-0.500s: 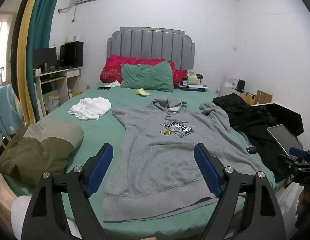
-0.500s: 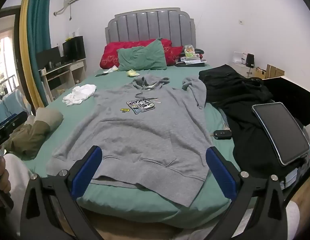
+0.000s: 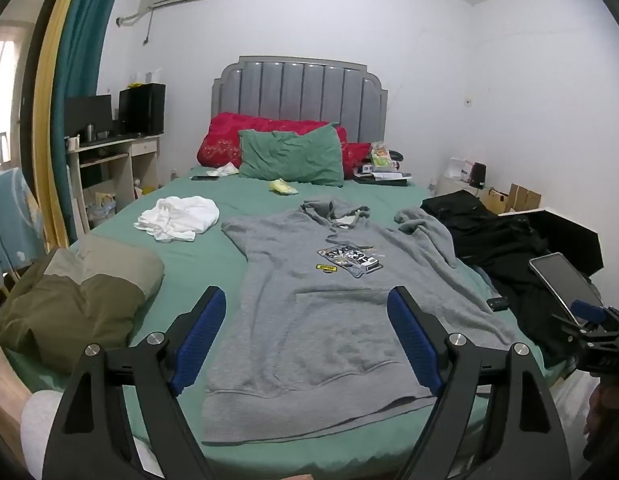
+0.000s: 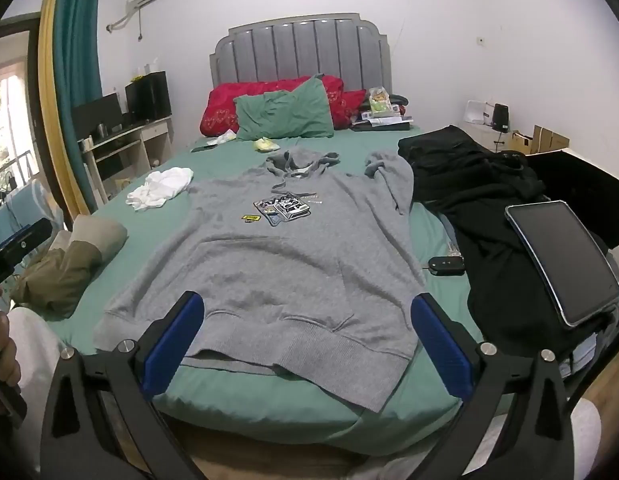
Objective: Fold large clothes
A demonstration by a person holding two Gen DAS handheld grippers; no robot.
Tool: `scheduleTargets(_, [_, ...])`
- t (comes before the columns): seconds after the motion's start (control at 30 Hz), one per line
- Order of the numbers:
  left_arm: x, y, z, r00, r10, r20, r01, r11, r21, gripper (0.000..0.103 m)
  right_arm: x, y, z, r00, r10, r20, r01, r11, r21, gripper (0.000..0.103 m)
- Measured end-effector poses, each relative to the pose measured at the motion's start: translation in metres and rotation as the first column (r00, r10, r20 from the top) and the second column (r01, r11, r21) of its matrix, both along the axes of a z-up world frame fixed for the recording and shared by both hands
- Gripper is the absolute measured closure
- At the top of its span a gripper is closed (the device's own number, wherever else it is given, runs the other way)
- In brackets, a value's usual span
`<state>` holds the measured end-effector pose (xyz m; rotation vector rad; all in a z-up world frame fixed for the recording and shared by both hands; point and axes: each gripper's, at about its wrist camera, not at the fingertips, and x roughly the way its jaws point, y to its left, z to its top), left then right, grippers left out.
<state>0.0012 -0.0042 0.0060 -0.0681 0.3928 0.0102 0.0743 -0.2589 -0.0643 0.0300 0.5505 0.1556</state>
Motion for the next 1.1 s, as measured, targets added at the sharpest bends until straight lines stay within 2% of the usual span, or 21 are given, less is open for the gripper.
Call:
scheduleTargets(0.87, [-0.004, -0.005, 0.001, 1.0, 0.0, 0.004, 0.0, 1.0, -0.007, 0.018, -0.001, 0.0, -0.005, 1.0, -0.003, -0.009, 0.003, 1.0, 0.005, 0.001])
scheduleTargets(1.1, [-0.007, -0.019, 0.011, 1.0, -0.005, 0.004, 0.005, 1.0, -0.005, 0.018, -0.002, 0.002, -0.006, 1.0, -0.006, -0.012, 0.006, 1.0, 0.007, 0.001])
